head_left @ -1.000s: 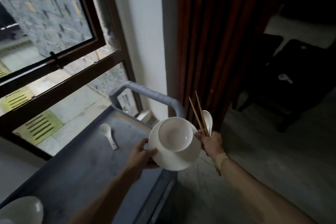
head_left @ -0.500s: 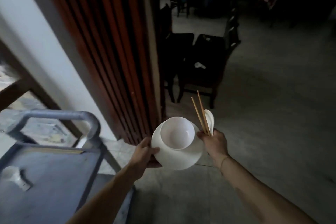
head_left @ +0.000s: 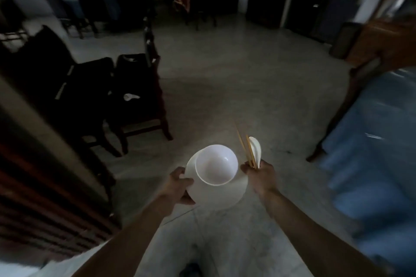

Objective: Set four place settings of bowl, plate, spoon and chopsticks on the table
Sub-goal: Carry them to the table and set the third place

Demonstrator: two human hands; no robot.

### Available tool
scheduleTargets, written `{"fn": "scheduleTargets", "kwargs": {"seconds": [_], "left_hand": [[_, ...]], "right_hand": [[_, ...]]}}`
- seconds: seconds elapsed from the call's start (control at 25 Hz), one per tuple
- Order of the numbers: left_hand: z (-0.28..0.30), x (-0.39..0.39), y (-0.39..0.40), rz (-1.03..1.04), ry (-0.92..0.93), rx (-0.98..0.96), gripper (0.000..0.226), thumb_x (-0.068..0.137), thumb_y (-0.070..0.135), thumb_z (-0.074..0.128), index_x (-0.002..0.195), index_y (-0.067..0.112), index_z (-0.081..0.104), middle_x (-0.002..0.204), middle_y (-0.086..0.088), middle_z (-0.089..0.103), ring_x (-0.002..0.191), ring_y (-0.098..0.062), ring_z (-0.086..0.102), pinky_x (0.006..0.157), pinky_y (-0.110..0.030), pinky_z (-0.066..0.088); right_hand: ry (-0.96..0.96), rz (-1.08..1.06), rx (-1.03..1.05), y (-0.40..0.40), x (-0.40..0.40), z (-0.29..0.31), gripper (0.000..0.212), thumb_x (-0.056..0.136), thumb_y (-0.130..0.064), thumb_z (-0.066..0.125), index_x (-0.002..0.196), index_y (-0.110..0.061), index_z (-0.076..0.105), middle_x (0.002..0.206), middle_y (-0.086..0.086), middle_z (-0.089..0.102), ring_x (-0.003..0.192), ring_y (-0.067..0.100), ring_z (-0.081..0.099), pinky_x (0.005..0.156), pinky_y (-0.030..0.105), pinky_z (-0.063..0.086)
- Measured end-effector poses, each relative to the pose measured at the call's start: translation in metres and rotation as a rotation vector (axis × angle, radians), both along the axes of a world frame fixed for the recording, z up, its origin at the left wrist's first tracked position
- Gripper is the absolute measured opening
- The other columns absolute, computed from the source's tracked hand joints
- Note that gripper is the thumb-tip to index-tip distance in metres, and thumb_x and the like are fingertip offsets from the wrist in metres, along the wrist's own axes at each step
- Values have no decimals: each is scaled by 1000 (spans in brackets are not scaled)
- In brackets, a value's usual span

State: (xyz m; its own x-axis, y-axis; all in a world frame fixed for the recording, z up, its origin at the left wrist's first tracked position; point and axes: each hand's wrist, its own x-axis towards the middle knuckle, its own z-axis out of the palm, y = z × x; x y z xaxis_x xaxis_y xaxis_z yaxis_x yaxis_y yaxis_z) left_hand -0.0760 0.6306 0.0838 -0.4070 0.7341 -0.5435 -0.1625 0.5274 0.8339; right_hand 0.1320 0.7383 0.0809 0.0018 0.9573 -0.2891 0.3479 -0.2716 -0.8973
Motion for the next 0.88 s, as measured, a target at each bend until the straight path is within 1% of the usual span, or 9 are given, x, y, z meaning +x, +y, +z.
{"fn": "scheduleTargets", "kwargs": {"seconds": [0.12,0.24,0.36,0.44,0.48,0.52,0.6,0.72,0.88], "left_hand": [[-5,16,60,-127,16,-19,23,88,3,58,110,12,57,98,-19,67,71,-33,69,55,-42,61],[-12,26,124,-270,49,-38,20,87,1,59,106,4,59,90,-16,68,68,-29,69,55,-39,61],[-17,30,189,-405,62,-16,15,87,2,58,102,4,59,94,-15,68,72,-29,70,60,-40,62],[-19,29,230,-497,89,-6,13,87,4,58,100,5,59,98,-16,67,77,-30,70,63,-43,62],[-19,28,250,-533,101,-8,13,87,5,58,100,6,58,99,-16,67,79,-30,71,63,-43,62],[-19,28,268,-562,109,-5,13,87,5,58,101,5,58,99,-16,66,79,-30,71,62,-42,62],[-19,28,306,-633,125,4,16,88,5,58,103,5,58,101,-15,66,78,-30,71,59,-40,61],[-16,31,353,-694,149,0,18,87,5,58,105,5,58,102,-16,65,78,-30,70,60,-40,62],[-19,41,417,-748,155,3,18,85,5,58,104,6,60,102,-16,66,79,-31,71,61,-42,62]], "right_hand": [[10,-118,-17,29,27,1,9,76,-22,75,72,-21,66,65,-2,64,57,16,56,57,29,45],[44,-234,-29,64,47,1,6,80,-14,72,79,-14,67,66,4,61,59,16,53,55,27,41],[24,-323,-20,99,56,0,2,84,-13,69,83,-13,68,77,10,68,70,22,60,64,34,49],[26,-360,-35,124,57,-1,5,88,-14,66,86,-10,69,82,11,69,74,22,61,69,37,52],[28,-395,-51,135,56,-2,6,89,-15,65,88,-11,69,83,10,68,74,21,61,68,37,52],[29,-428,-60,146,55,-1,6,90,-17,64,88,-13,68,83,8,67,72,18,60,64,33,50],[32,-499,-63,170,53,-1,7,90,-20,64,84,-18,65,79,4,64,66,14,56,57,26,43],[18,-572,-67,201,52,0,9,91,-22,64,82,-21,63,77,2,64,62,13,54,56,27,43],[22,-619,-81,248,63,-3,11,91,-21,64,80,-18,63,80,5,65,61,13,54,55,27,42]]}}
